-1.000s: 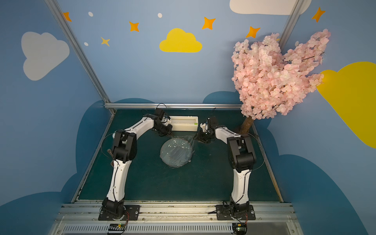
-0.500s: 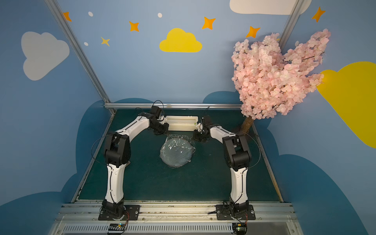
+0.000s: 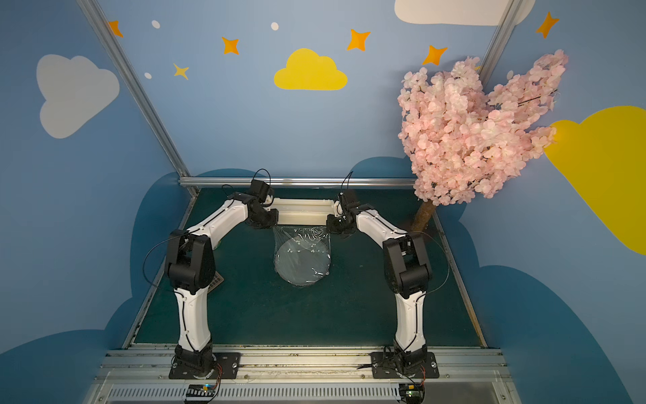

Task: Wrap the plate with plastic wrap
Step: Cover the plate with plastic wrap.

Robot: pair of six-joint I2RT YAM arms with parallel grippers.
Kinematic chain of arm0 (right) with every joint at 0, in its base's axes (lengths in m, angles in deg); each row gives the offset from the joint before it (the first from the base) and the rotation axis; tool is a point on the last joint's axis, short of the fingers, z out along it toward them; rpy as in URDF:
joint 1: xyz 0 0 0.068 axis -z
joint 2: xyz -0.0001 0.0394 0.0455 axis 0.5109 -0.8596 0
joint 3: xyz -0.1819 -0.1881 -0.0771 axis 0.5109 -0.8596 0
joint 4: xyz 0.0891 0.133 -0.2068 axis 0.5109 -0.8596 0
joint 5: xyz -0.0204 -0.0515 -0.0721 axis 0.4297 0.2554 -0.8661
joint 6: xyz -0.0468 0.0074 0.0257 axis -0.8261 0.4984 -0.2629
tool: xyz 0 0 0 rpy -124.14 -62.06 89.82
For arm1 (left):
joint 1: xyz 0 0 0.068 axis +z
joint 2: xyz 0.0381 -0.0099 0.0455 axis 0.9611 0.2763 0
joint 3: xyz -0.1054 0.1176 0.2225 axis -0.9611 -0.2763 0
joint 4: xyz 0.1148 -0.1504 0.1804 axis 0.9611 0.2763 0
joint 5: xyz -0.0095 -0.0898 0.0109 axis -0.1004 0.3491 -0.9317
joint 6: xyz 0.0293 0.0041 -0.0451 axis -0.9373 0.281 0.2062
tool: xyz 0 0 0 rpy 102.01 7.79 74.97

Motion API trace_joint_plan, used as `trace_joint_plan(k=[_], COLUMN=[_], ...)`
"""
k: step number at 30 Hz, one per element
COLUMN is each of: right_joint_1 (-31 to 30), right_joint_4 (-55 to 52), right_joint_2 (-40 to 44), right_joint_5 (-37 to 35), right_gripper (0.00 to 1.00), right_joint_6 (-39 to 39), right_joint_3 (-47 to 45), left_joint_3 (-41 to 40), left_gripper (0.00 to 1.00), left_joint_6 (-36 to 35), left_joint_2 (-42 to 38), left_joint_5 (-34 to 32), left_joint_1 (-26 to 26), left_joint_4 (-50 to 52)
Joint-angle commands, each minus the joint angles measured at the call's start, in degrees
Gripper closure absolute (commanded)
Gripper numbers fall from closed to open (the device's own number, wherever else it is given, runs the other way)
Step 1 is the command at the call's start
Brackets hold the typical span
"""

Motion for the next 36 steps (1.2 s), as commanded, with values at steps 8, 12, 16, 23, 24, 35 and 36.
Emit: trace_joint_plan(k=[8, 12, 16, 23, 24, 35, 36], right_joint_1=[-0.38, -0.47, -0.69, -1.17, -1.14, 0.4, 0.45], right_joint_4=[-1.91, -2.67, -3.15, -0.79, -0.33, -3.7, -4.07], right_joint_2=[-5.52, -8.19, -10.35, -9.65, -9.09, -0.92, -0.29], right_joint_5=[-7.78, -7.8, -6.93, -5.16, -4.98, -4.98, -4.82], right_gripper=[1.0, 1.0, 1.0, 1.0, 1.0, 0.84, 0.8], right_joint_6=[-0.63, -0.55, -0.5, 0.54, 0.63, -1.43, -1.63], right_joint_3=[5.51, 7.0, 7.51, 2.4, 1.56, -1.46, -1.42], left_joint_3=[4.29, 5.1, 5.52, 2.39, 2.03, 2.52, 2.72], left_gripper=[0.97, 0.97, 0.97, 0.97, 0.97, 0.68, 0.62], left_joint_6=[2.37, 2.9, 3.12, 3.55, 3.61, 3.38, 3.32], left_joint_2=[6.92, 9.25, 11.27, 10.81, 10.56, 4.02, 3.42], left_joint_5=[-7.63, -10.02, -10.26, -11.12, -11.13, -12.76, -12.64], left_joint_1=[-0.61, -0.77, -0.94, -2.07, -2.0, -1.82, -1.78], left_joint_4=[0.95, 2.39, 3.86, 3.77, 3.77, 7.26, 7.36])
